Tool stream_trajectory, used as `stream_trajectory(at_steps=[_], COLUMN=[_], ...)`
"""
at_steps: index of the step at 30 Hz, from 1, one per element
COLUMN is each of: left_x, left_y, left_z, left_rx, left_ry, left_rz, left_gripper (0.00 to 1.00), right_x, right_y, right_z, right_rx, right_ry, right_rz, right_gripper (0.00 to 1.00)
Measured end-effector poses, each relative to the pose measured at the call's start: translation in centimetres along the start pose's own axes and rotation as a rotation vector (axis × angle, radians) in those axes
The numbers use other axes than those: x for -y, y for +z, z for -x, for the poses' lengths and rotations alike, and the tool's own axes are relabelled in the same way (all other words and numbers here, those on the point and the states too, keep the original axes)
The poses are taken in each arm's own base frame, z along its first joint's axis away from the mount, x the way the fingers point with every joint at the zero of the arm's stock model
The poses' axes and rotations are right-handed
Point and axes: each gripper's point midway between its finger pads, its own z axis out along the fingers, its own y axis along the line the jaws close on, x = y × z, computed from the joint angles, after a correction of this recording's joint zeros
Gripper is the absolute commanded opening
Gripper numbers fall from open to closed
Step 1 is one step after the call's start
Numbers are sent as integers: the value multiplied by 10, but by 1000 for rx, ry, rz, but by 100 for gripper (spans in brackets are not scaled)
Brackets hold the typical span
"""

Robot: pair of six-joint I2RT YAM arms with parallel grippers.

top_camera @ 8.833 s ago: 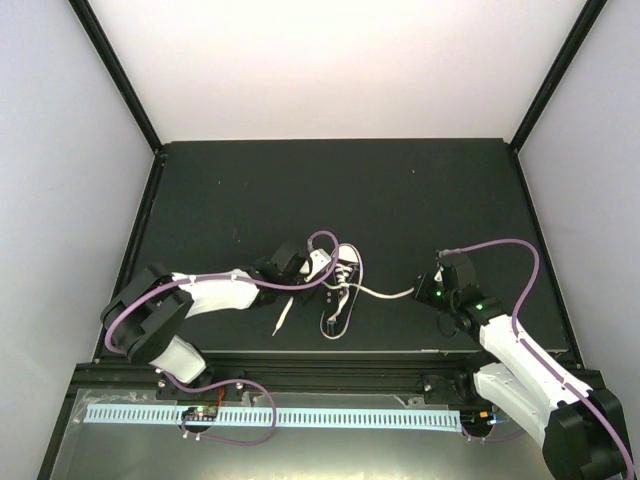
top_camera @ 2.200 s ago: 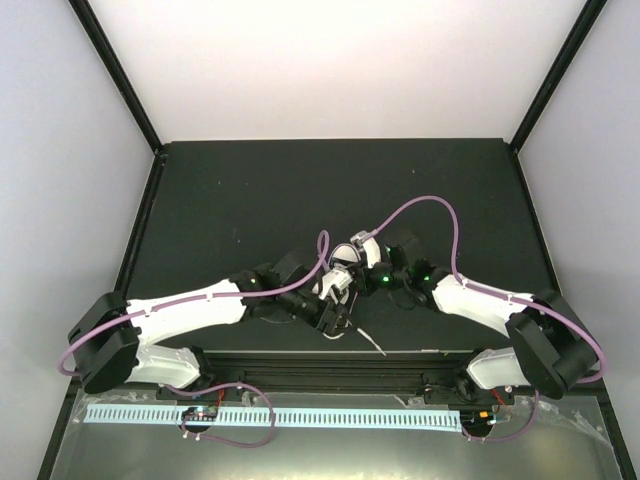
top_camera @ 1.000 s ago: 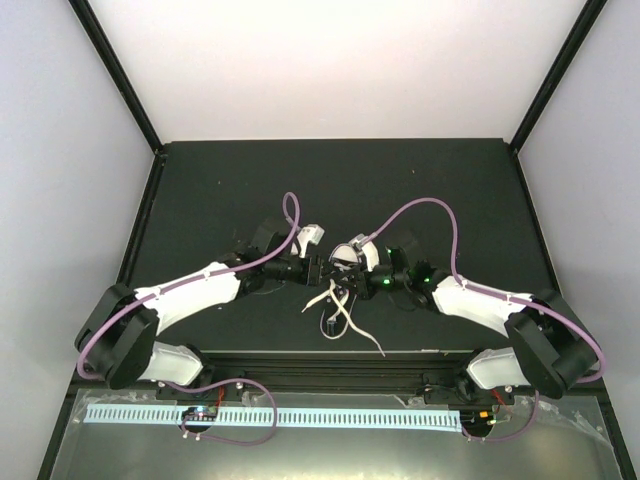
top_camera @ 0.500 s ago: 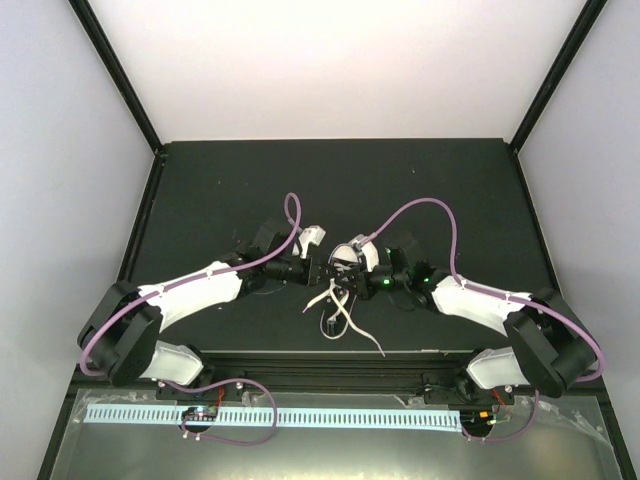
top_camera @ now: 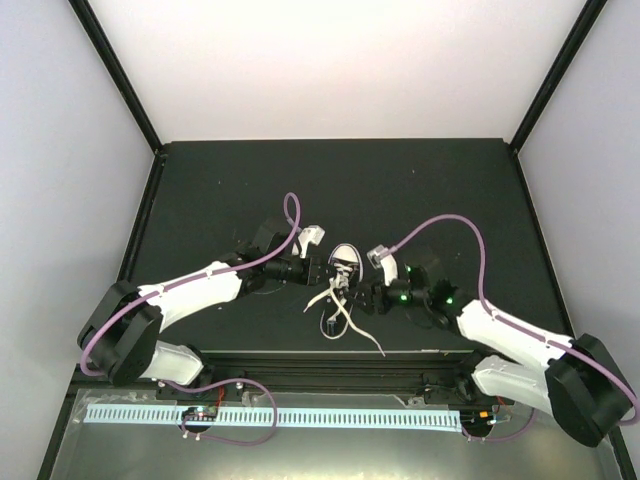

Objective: Tie the shoes

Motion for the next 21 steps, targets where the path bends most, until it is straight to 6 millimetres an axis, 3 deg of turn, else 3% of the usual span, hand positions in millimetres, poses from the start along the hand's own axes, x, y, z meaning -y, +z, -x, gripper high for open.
stream_trajectory(at_steps=[5,9,16,21], left_x=[-1,-2,-5,-8], left_y=[0,0,1,1], left_z=[-2,-3,-6,-10], left_rx=[-3,-5,-11,-19], left_ry=[4,17,21,16], left_rz=[2,3,8,13], left_gripper=[2,2,2,2], right_x=[21,29,36,33], right_y=[1,5,21,30], right_z=[-66,-101,-113,-111], right_rx=[-111,-190,-235,-242], right_ry=[118,190,228,217], right_rz=[-51,-72,-75,-56], right_gripper=[55,50,47,38])
